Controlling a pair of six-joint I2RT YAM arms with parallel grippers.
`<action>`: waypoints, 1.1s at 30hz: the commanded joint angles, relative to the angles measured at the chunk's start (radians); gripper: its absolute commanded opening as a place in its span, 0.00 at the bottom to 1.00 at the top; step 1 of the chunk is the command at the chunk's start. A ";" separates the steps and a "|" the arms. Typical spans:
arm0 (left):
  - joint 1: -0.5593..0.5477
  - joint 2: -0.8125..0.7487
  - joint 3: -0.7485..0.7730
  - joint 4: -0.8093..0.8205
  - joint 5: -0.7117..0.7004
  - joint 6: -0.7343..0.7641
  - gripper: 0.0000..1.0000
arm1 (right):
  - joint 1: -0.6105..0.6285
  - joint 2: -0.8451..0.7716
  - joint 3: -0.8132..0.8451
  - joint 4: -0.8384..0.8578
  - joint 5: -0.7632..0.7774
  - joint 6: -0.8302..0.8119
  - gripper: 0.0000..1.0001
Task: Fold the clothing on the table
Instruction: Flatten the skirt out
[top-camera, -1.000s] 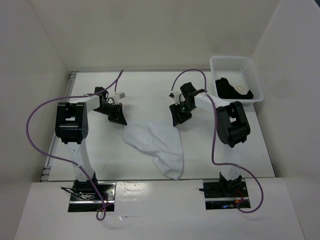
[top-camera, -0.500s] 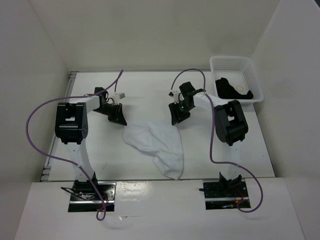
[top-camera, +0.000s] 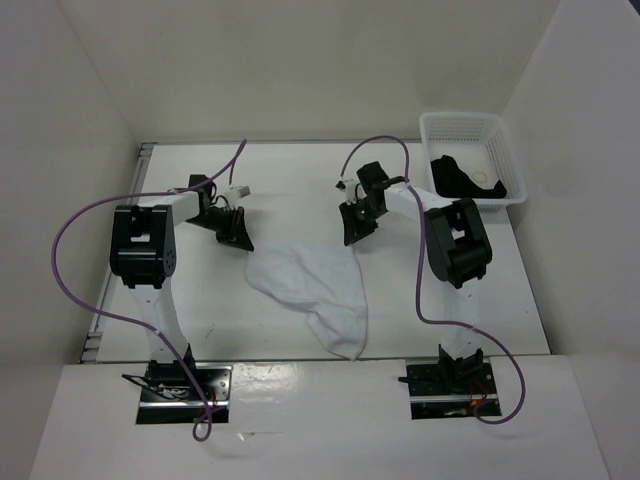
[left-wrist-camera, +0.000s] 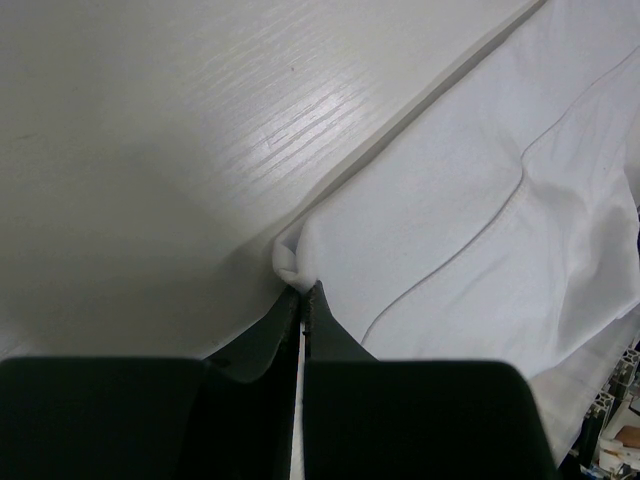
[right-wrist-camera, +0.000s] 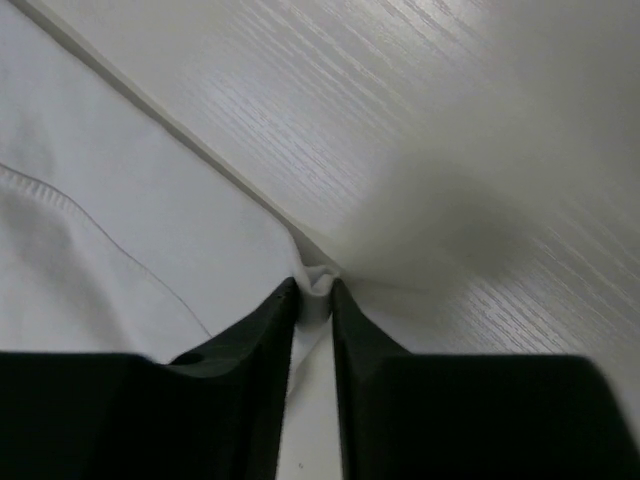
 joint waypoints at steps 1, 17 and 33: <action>0.006 0.013 -0.018 -0.014 -0.022 0.044 0.00 | -0.006 0.025 0.023 0.020 0.011 0.003 0.21; 0.006 -0.176 0.188 -0.086 -0.080 0.015 0.00 | -0.006 -0.208 0.164 -0.075 0.118 -0.037 0.00; -0.136 -0.569 0.468 -0.115 -0.400 -0.072 0.00 | 0.060 -0.469 0.377 -0.169 0.339 -0.057 0.00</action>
